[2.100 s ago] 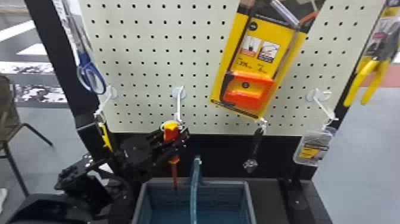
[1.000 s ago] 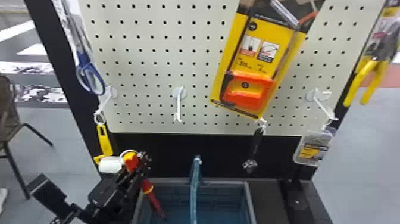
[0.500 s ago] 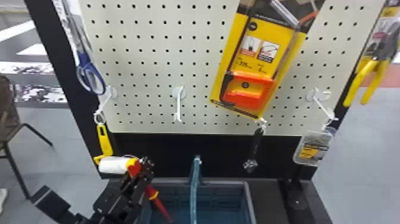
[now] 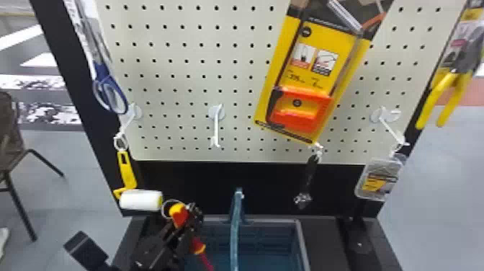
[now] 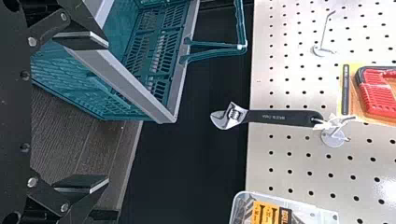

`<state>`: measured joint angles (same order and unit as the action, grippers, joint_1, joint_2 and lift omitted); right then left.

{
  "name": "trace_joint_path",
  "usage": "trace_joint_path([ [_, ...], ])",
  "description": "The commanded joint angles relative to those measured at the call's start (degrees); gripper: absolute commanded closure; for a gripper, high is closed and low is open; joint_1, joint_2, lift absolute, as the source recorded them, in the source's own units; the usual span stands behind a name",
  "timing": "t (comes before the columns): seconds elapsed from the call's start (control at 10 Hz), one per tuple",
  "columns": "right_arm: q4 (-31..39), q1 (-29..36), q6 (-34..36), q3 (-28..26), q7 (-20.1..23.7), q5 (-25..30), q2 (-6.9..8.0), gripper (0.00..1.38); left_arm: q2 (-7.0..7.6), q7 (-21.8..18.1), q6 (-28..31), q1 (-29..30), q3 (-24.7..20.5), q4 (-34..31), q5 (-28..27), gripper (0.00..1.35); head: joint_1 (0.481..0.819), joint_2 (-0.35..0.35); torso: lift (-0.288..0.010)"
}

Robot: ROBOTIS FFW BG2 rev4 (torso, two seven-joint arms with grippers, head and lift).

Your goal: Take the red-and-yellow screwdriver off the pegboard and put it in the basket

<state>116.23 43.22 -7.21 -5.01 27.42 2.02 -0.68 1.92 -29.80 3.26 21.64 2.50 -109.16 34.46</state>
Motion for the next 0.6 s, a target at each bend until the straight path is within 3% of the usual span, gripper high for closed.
trace_joint_path([
  [0.0,-0.14,-0.12,0.00,0.00,0.09,0.00,-0.02,0.27,0.19,-0.35,-0.10,-0.45,0.66,1.65,0.08,0.98,0.549,0.000,-0.100],
  [0.5,-0.14,-0.12,-0.09,0.00,0.44,0.00,-0.02,0.27,0.45,-1.41,-1.68,-1.19,2.33,5.73,0.26,0.98,0.549,0.000,-0.100],
])
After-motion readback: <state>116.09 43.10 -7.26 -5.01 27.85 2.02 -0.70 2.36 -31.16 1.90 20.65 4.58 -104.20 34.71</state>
